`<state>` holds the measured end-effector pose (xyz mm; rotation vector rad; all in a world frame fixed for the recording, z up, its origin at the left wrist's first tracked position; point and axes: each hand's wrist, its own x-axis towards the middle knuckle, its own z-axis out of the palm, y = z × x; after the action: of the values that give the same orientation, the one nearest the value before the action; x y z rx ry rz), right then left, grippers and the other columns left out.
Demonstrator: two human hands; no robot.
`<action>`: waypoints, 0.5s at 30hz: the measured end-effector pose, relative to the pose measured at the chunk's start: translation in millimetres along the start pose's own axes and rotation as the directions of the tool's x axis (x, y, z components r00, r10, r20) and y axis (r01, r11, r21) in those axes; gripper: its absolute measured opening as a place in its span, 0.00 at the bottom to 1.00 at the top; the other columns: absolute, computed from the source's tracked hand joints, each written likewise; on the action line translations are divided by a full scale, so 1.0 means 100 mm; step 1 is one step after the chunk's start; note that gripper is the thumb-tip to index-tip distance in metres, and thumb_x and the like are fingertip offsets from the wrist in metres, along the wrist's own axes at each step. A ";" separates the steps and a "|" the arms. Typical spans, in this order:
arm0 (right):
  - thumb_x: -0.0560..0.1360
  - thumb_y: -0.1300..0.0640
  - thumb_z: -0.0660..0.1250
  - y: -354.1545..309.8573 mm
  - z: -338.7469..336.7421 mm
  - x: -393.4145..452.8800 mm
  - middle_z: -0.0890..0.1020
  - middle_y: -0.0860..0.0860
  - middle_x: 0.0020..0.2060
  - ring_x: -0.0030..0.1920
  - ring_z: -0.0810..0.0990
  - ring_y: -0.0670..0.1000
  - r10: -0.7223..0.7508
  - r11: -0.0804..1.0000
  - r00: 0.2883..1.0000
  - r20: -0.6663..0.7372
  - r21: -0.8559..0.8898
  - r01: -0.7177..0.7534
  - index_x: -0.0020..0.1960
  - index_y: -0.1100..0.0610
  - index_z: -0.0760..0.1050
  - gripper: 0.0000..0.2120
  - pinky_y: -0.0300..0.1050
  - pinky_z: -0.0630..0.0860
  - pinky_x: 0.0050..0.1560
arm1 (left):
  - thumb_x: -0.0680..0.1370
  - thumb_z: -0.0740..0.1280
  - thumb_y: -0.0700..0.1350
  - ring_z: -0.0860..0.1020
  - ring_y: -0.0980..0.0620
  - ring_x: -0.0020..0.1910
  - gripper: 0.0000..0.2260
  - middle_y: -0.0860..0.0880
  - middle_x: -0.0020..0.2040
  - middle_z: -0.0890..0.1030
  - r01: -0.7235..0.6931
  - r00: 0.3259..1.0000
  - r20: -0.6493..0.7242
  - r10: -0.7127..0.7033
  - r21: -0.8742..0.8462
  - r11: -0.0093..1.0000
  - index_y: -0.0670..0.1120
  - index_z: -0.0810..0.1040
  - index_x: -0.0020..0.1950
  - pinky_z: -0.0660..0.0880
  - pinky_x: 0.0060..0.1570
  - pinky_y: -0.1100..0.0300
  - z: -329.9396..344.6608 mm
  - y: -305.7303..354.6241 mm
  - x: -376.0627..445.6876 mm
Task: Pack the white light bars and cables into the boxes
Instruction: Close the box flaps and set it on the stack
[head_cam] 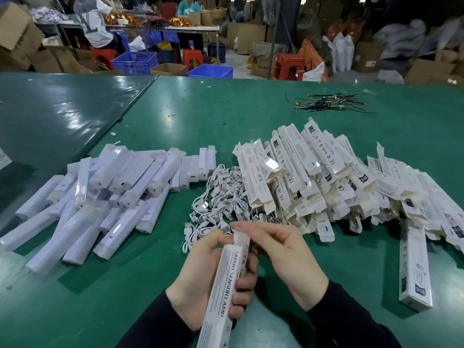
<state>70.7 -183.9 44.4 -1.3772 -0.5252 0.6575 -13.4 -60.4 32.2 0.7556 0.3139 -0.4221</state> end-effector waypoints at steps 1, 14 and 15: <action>0.74 0.58 0.68 -0.01 0.00 -0.01 0.85 0.60 0.42 0.38 0.78 0.49 0.001 1.000 1.000 0.001 -0.003 -0.001 0.45 0.51 0.87 0.08 0.32 0.75 0.38 | 0.67 0.63 0.55 0.64 0.50 0.25 0.16 0.46 0.30 0.66 0.001 1.000 -0.005 -0.001 0.008 1.000 0.41 0.74 0.40 0.63 0.24 0.65 0.00 -0.01 0.00; 0.60 0.58 0.75 -0.01 -0.08 0.02 0.86 0.59 0.44 0.41 0.85 0.50 0.136 0.975 0.990 0.039 0.170 -0.141 0.47 0.58 0.83 0.16 0.37 0.78 0.41 | 0.56 0.65 0.30 0.63 0.51 0.29 0.23 0.41 0.38 0.71 -0.117 0.990 0.080 0.112 0.057 0.992 0.43 0.79 0.49 0.64 0.27 0.62 0.12 -0.05 -0.02; 0.59 0.58 0.76 0.00 -0.09 0.02 0.86 0.59 0.44 0.41 0.85 0.50 0.144 0.975 0.988 0.047 0.162 -0.150 0.44 0.58 0.84 0.14 0.37 0.78 0.40 | 0.56 0.65 0.30 0.64 0.51 0.29 0.22 0.41 0.37 0.72 -0.110 0.990 0.092 0.104 0.060 0.992 0.45 0.81 0.48 0.64 0.27 0.62 0.13 -0.05 -0.02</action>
<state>78.4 -188.9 43.5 -1.2579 -0.3893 0.8285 -16.1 -72.3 38.5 0.8105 0.1764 -0.3641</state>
